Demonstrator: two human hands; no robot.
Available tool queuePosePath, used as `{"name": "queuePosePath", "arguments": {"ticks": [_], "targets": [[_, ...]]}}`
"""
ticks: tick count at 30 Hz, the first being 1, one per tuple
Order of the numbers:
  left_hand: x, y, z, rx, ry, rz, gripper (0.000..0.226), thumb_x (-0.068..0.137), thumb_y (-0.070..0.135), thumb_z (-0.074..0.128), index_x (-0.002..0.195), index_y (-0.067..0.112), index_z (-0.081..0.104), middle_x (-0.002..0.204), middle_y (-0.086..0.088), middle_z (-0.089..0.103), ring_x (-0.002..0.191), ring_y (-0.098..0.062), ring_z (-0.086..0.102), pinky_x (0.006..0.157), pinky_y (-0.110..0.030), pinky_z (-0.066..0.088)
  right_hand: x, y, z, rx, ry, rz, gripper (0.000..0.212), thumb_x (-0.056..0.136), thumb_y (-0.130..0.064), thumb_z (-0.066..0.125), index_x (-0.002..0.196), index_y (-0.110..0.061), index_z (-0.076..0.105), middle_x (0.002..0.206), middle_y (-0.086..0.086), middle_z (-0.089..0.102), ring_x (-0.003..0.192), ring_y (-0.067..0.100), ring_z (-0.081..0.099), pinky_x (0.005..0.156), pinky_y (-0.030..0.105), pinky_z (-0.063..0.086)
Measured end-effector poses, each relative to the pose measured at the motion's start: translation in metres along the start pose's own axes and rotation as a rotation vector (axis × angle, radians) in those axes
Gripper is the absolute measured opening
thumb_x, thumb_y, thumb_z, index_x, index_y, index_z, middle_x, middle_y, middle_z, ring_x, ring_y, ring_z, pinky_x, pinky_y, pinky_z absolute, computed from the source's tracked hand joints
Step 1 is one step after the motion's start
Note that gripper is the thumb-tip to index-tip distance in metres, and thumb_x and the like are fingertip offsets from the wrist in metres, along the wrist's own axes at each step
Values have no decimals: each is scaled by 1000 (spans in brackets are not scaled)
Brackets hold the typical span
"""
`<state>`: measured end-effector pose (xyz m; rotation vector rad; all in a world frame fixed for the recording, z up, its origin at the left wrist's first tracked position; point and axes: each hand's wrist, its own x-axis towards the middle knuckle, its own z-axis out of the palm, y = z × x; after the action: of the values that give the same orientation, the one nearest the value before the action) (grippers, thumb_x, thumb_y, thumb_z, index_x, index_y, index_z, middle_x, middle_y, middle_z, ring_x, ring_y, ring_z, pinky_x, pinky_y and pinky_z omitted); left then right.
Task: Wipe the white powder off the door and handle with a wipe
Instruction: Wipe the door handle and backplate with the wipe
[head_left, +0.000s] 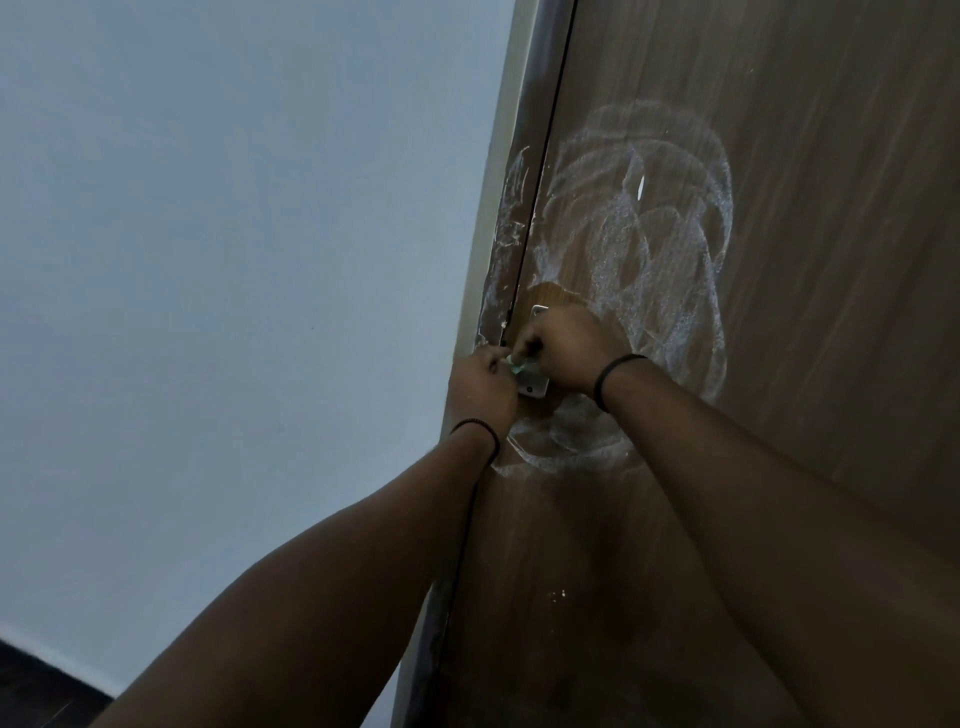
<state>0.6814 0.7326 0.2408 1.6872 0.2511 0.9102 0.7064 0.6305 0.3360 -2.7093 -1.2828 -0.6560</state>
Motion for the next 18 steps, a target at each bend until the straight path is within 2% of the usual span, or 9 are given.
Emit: {"name": "queuePosePath", "arguments": {"ticks": [3, 6, 8, 11, 12, 15, 18], "targets": [[-7, 7, 1, -14, -21, 63, 30, 94, 15, 48, 114, 17, 70, 112, -4, 69, 98, -17, 63, 86, -37, 56, -18, 14, -3, -9, 10, -7, 18, 87, -10, 68, 98, -19, 78, 108, 0, 73, 100, 19, 65, 89, 30, 50], [-13, 12, 2, 25, -11, 102, 30, 94, 14, 52, 118, 13, 69, 116, -4, 69, 100, -15, 62, 86, -24, 50, -39, 31, 1, 0, 80, 23, 20, 87, -8, 67, 98, -19, 78, 108, 0, 71, 97, 19, 65, 88, 28, 47], [-16, 14, 2, 22, 1, 103, 29, 95, 14, 54, 120, 12, 68, 116, -4, 69, 101, -15, 62, 84, -21, 47, -50, 37, 4, 42, 159, 53, 20, 86, -5, 65, 94, -18, 79, 102, 0, 73, 97, 18, 65, 86, 30, 50], [-17, 13, 1, 30, 0, 116, 28, 95, 14, 54, 119, 11, 68, 113, -5, 71, 96, -14, 62, 82, -22, 49, -53, 30, 13, 42, 262, 55, 20, 86, -7, 62, 92, -16, 78, 98, 1, 73, 98, 19, 63, 100, 40, 46], [-16, 12, 1, 32, -3, 121, 27, 95, 14, 55, 117, 12, 69, 111, -5, 72, 93, -13, 62, 79, -21, 49, -52, 25, 18, 28, 283, 22, 20, 86, -9, 61, 94, -16, 78, 98, 2, 73, 95, 19, 63, 100, 41, 45], [-10, 7, 0, 37, -1, 121, 23, 93, 14, 57, 108, 16, 74, 100, -2, 74, 79, -7, 61, 65, -13, 45, -40, 8, 33, 15, 309, -70, 19, 90, -14, 59, 95, -14, 77, 99, 3, 71, 92, 20, 61, 87, 36, 49], [-4, 1, -1, 58, -8, 106, 24, 92, 13, 54, 97, 24, 75, 91, 5, 73, 76, -2, 62, 63, -14, 45, -32, 6, 42, -11, 330, -32, 19, 93, -18, 57, 94, -15, 75, 97, 1, 67, 94, 19, 56, 84, 35, 48]]}}
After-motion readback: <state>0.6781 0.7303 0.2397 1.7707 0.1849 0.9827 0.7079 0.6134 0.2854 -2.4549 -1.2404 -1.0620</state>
